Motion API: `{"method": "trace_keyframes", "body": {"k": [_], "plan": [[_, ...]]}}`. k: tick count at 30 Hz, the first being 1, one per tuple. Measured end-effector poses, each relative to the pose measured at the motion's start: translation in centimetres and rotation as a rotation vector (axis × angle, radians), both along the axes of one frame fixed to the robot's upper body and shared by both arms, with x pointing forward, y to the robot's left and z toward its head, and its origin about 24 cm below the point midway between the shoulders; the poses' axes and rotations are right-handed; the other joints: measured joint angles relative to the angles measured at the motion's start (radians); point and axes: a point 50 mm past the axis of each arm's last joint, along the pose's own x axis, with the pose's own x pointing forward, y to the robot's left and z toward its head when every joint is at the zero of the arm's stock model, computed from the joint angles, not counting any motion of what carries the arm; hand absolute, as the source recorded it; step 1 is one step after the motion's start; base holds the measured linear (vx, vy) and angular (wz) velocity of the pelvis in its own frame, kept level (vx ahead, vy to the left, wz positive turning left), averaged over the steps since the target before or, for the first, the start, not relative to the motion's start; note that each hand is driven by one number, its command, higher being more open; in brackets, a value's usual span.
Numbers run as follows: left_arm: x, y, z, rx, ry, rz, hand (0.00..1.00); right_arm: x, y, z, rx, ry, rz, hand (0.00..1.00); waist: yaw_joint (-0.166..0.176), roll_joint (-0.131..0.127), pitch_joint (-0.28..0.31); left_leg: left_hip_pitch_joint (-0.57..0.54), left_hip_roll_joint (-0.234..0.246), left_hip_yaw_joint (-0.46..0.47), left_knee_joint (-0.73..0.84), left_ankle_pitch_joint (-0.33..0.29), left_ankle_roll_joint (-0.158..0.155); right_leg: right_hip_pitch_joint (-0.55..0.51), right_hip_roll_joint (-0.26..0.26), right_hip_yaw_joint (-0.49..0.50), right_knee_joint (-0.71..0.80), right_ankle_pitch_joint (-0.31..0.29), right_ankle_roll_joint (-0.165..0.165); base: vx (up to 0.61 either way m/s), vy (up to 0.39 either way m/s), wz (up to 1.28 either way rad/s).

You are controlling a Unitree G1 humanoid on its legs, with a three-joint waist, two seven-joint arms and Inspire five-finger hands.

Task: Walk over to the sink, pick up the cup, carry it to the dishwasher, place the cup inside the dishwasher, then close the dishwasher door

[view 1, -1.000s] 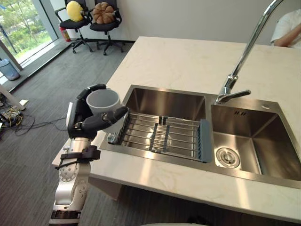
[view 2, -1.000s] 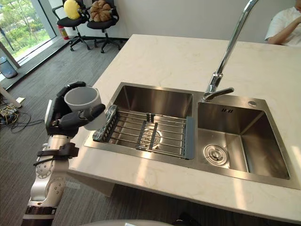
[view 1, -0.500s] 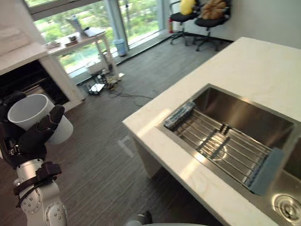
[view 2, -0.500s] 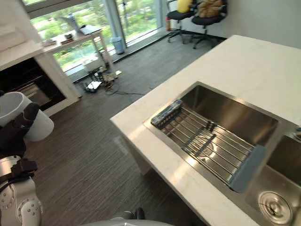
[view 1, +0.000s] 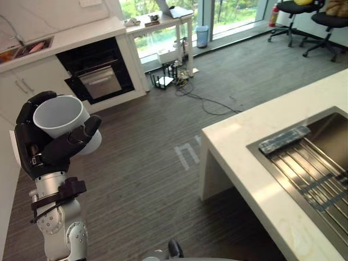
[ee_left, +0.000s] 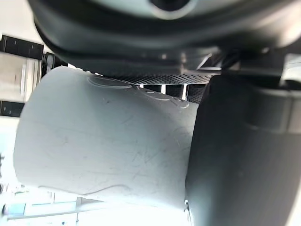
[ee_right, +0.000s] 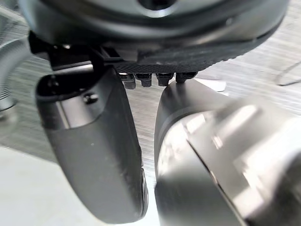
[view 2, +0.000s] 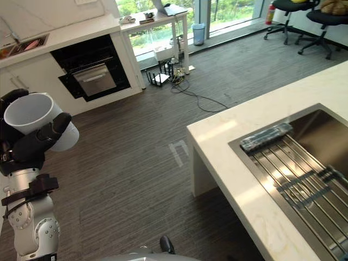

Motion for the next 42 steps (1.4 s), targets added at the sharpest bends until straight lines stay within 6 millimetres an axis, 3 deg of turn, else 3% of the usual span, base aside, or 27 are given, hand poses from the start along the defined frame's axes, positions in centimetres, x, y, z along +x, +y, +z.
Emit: {"method": "trace_keyframes", "body": {"k": [1,2,3,5,8,9,10,11,12,13,14,17,19,23,27,33,40,41,42], "plan": [[0.6,-0.7,-0.3,-0.006,0.005,-0.032,0.00,-0.2,0.4,-0.1,0.009,-0.003,-0.014,1.00,-0.010,-0.004,0.006,0.004,-0.004,-0.053,0.004,-0.001,0.004,-0.021,0.029,0.093,0.047,-0.052,0.021,0.15,0.042,2.32],[1.6,-1.8,-0.8,-0.024,0.024,-0.080,0.00,0.3,1.3,-0.4,0.028,-0.029,-0.039,1.00,-0.025,-0.009,0.024,0.012,-0.008,-0.134,0.015,-0.003,0.014,-0.052,0.104,0.231,0.093,-0.132,0.041,0.08,-0.016,2.56],[2.9,-3.4,-2.6,-0.051,0.102,-0.155,0.00,1.0,2.7,-0.8,0.062,-0.067,-0.082,1.00,-0.036,-0.020,0.040,0.020,-0.022,-0.249,0.030,-0.012,0.029,-0.119,0.228,0.416,0.120,-0.219,0.053,0.08,-0.030,2.49],[3.4,-5.1,-4.7,-0.069,0.211,-0.230,0.00,2.4,4.5,-1.2,0.110,-0.107,-0.088,1.00,-0.045,-0.039,0.051,0.035,-0.048,-0.347,0.040,-0.019,0.036,-0.208,0.316,0.549,0.109,-0.276,0.085,0.10,-0.043,2.03],[3.4,-7.4,-6.2,-0.070,0.297,-0.325,0.00,4.7,6.3,-1.5,0.146,-0.151,-0.027,1.00,-0.051,-0.043,0.051,0.061,-0.038,-0.362,0.041,-0.041,0.034,-0.334,0.372,0.705,0.017,-0.285,0.111,0.18,-0.070,1.53],[3.3,-8.1,-6.2,-0.068,0.299,-0.365,0.00,5.2,6.6,-1.5,0.153,-0.163,-0.023,1.00,-0.056,-0.049,0.044,0.065,-0.033,-0.356,0.046,-0.049,0.021,-0.363,0.393,0.776,-0.064,-0.252,0.143,0.19,-0.118,1.47],[3.1,-8.4,-6.1,-0.065,0.295,-0.381,0.00,5.3,6.7,-1.5,0.155,-0.158,-0.008,1.00,-0.058,-0.058,0.038,0.062,-0.034,-0.356,0.055,-0.054,0.013,-0.371,0.393,0.793,-0.119,-0.195,0.148,0.22,-0.170,1.16],[2.8,-8.8,-5.8,-0.056,0.279,-0.405,0.00,5.1,7.2,-1.6,0.168,-0.139,0.014,1.00,-0.049,-0.087,0.028,0.072,-0.040,-0.351,0.061,-0.068,-0.004,-0.381,0.384,0.787,-0.201,-0.042,0.146,0.25,-0.248,0.76],[2.5,-8.9,-5.8,-0.043,0.281,-0.403,0.00,5.0,7.8,-1.7,0.185,-0.120,0.022,1.00,-0.043,-0.104,0.006,0.082,-0.030,-0.322,0.069,-0.096,-0.022,-0.372,0.376,0.737,-0.231,0.002,0.138,0.26,-0.276,0.57],[2.3,-9.1,-6.1,-0.051,0.290,-0.402,0.00,4.9,7.6,-1.7,0.181,-0.107,0.035,1.00,-0.044,-0.098,-0.010,0.079,-0.005,-0.280,0.084,-0.121,-0.033,-0.352,0.382,0.718,-0.257,-0.001,0.139,0.25,-0.292,0.59],[2.3,-9.9,-6.1,-0.052,0.288,-0.427,0.00,4.3,7.5,-1.7,0.176,-0.073,0.077,1.00,-0.049,-0.099,-0.040,0.058,0.055,-0.184,0.127,-0.152,-0.068,-0.306,0.395,0.678,-0.336,-0.001,0.138,0.21,-0.225,0.47],[2.3,-12.1,-5.4,-0.018,0.257,-0.545,0.00,4.0,7.0,-1.8,0.170,-0.032,0.110,1.00,-0.032,-0.079,-0.058,0.057,0.091,-0.193,0.135,-0.155,-0.091,-0.240,0.427,0.634,-0.454,0.014,0.116,0.24,-0.198,0.26],[2.3,-13.0,-5.5,0.026,0.282,-0.619,0.00,3.8,6.8,-1.8,0.165,-0.010,0.121,1.00,-0.040,-0.072,-0.064,0.085,0.099,-0.206,0.107,-0.151,-0.103,-0.197,0.440,0.614,-0.496,0.014,0.116,0.20,-0.098,0.19],[2.5,-12.3,-5.9,0.130,0.331,-0.587,0.00,4.2,6.6,-1.7,0.151,0.000,0.183,1.00,-0.053,-0.071,-0.074,0.102,0.103,-0.201,0.083,-0.153,-0.110,-0.176,0.450,0.610,-0.534,0.019,0.110,0.11,-0.047,-0.02],[2.8,-10.1,-6.6,0.242,0.399,-0.461,0.00,4.3,6.5,-1.7,0.149,0.003,0.216,1.00,-0.058,-0.071,-0.075,0.106,0.103,-0.184,0.081,-0.156,-0.114,-0.167,0.453,0.612,-0.562,0.042,0.112,-0.01,-0.009,-0.09],[2.6,-8.2,-6.7,0.251,0.417,-0.387,0.00,4.5,6.5,-1.7,0.147,0.006,0.263,1.00,-0.065,-0.072,-0.075,0.131,0.104,-0.140,0.089,-0.163,-0.123,-0.162,0.459,0.655,-0.568,0.053,0.106,-0.08,-0.002,-0.21],[2.1,-8.3,-7.3,0.234,0.439,-0.359,0.00,4.5,6.4,-1.6,0.155,-0.015,0.265,1.00,-0.096,-0.069,-0.073,0.140,0.125,-0.067,0.104,-0.177,-0.139,-0.169,0.489,0.728,-0.604,0.090,0.091,-0.10,-0.034,-0.34],[2.1,-8.0,-8.0,0.218,0.476,-0.264,0.00,3.8,6.2,-1.6,0.151,-0.039,0.195,1.00,-0.104,-0.050,-0.061,0.164,0.140,-0.033,0.101,-0.181,-0.147,-0.155,0.510,0.748,-0.627,0.107,0.083,-0.03,-0.020,-0.10],[2.1,-8.0,-8.0,0.218,0.476,-0.264,0.00,3.8,6.2,-1.6,0.151,-0.039,0.195,1.00,-0.104,-0.050,-0.061,0.164,0.140,-0.033,0.101,-0.181,-0.147,-0.155,0.510,0.748,-0.627,0.107,0.083,0.00,0.000,0.00]]}}
